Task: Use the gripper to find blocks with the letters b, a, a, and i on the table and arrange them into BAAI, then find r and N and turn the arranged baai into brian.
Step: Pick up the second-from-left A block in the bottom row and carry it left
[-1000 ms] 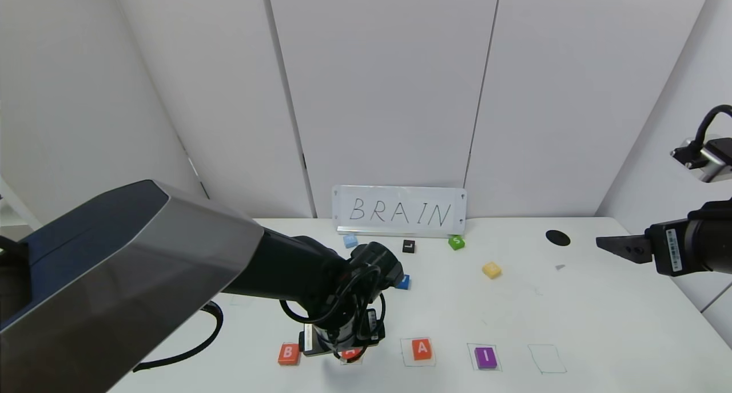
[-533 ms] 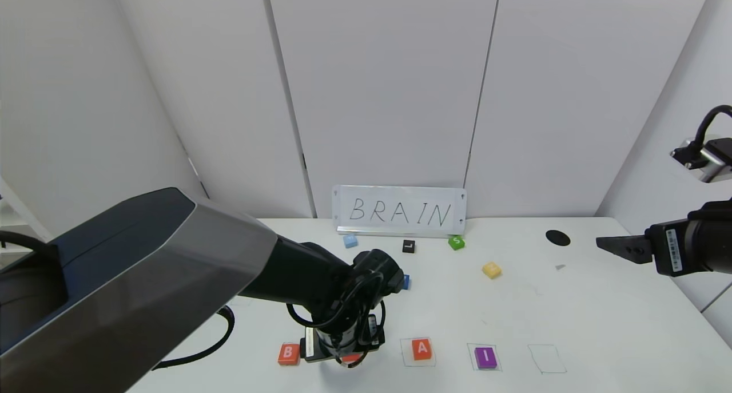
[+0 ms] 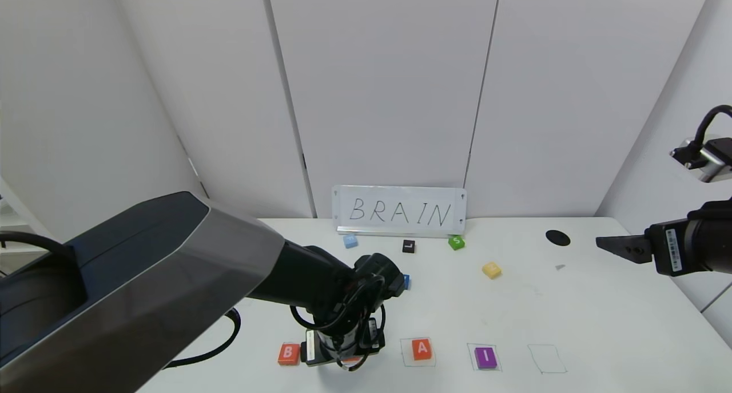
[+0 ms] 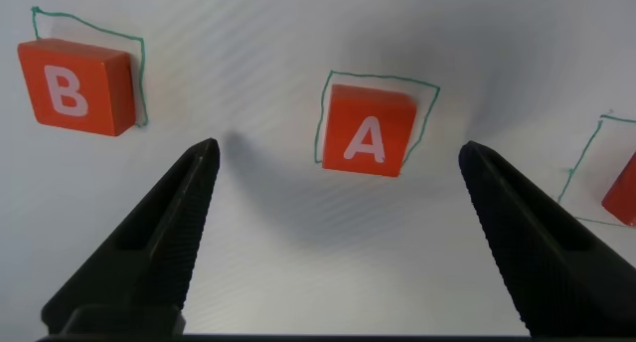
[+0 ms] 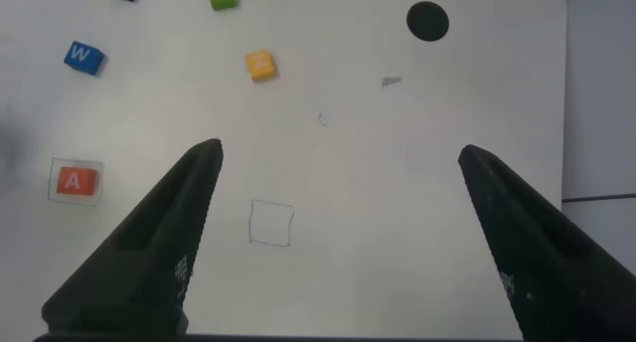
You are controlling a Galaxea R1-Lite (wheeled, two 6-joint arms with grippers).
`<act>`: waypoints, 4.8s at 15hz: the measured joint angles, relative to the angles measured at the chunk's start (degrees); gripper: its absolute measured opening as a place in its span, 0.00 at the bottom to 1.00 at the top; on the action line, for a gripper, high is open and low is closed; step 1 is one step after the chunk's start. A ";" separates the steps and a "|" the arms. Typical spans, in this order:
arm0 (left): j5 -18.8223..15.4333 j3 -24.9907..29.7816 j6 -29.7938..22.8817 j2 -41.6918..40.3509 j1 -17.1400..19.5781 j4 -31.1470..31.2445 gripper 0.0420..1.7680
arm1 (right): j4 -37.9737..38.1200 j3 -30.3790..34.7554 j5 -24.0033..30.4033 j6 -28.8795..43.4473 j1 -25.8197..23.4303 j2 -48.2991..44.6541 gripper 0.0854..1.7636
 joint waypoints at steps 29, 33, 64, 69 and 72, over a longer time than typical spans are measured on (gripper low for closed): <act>0.49 0.63 4.71 -4.13 0.83 -2.06 0.27 | -0.16 0.39 -0.09 -0.06 0.60 0.00 0.97; 0.46 2.21 12.09 -8.59 4.19 -1.95 0.27 | -0.21 0.35 -0.11 -0.09 0.49 -0.30 0.97; -7.50 -1.61 44.34 -5.80 35.18 -2.83 0.27 | -0.24 0.52 -0.11 -0.44 0.38 -0.74 0.97; -7.51 -1.83 45.93 -3.13 37.39 -3.10 0.27 | -0.32 0.99 -0.16 -0.63 0.80 -0.37 0.97; -8.51 -2.04 46.99 -2.15 38.84 -3.84 0.27 | -0.33 1.24 -0.22 -0.68 1.24 -0.13 0.97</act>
